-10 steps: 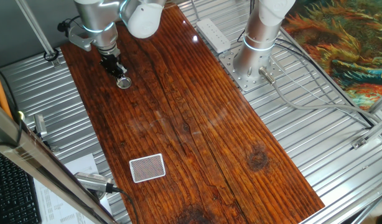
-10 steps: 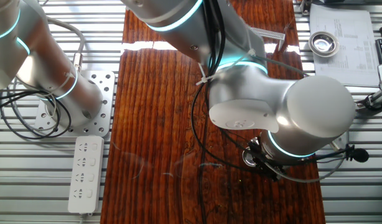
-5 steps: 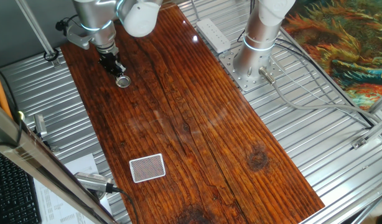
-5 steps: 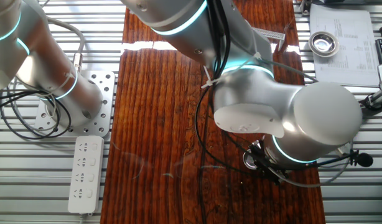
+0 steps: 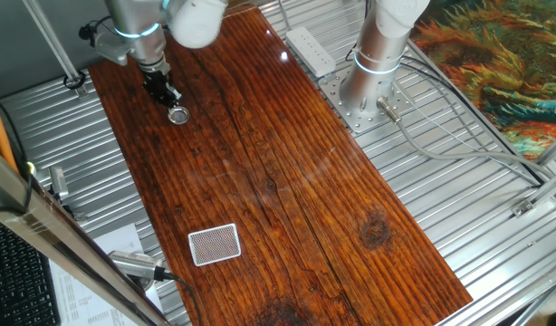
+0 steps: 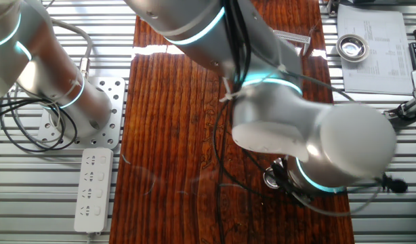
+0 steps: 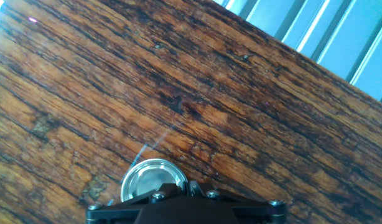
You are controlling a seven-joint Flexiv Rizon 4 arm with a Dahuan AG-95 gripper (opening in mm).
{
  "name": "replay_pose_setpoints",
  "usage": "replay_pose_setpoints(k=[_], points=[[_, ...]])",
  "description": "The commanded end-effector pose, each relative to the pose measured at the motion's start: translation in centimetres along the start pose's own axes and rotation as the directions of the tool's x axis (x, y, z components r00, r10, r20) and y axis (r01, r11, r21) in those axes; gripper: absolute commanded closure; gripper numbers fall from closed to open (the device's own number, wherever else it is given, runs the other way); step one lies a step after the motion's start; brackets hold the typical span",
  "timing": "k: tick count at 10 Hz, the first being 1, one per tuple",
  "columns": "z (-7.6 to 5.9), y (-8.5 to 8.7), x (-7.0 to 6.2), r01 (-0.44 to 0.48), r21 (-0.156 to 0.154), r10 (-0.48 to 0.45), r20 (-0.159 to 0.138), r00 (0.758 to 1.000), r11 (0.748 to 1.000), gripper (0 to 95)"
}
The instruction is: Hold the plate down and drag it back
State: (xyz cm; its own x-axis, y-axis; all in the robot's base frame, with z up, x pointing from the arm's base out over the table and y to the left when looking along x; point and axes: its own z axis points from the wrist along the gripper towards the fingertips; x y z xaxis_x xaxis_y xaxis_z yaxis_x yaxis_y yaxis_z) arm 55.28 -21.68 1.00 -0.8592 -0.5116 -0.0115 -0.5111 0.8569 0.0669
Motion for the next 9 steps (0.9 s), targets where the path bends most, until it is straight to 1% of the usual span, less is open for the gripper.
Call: replay_pose_setpoints(k=[1,2,3,4,5,8,9], points=[[0.46,-0.64,0.44,0.041,0.059,-0.038,-0.039,0.998,0.997,95.0],[0.38,-0.86,0.64,0.008,-0.033,-0.008,-0.005,1.0,0.999,95.0],[0.41,-0.9,0.66,0.051,0.062,-0.05,-0.025,0.998,0.997,95.0],[0.31,-1.04,0.67,0.072,0.103,-0.068,-0.036,0.997,0.992,95.0],[0.08,-1.38,0.79,0.083,0.108,-0.079,-0.041,0.996,0.991,95.0],[-0.05,-1.56,0.93,0.081,0.085,-0.078,-0.036,0.996,0.993,95.0],[-0.05,-1.57,0.91,0.085,0.095,-0.082,-0.035,0.996,0.992,95.0]])
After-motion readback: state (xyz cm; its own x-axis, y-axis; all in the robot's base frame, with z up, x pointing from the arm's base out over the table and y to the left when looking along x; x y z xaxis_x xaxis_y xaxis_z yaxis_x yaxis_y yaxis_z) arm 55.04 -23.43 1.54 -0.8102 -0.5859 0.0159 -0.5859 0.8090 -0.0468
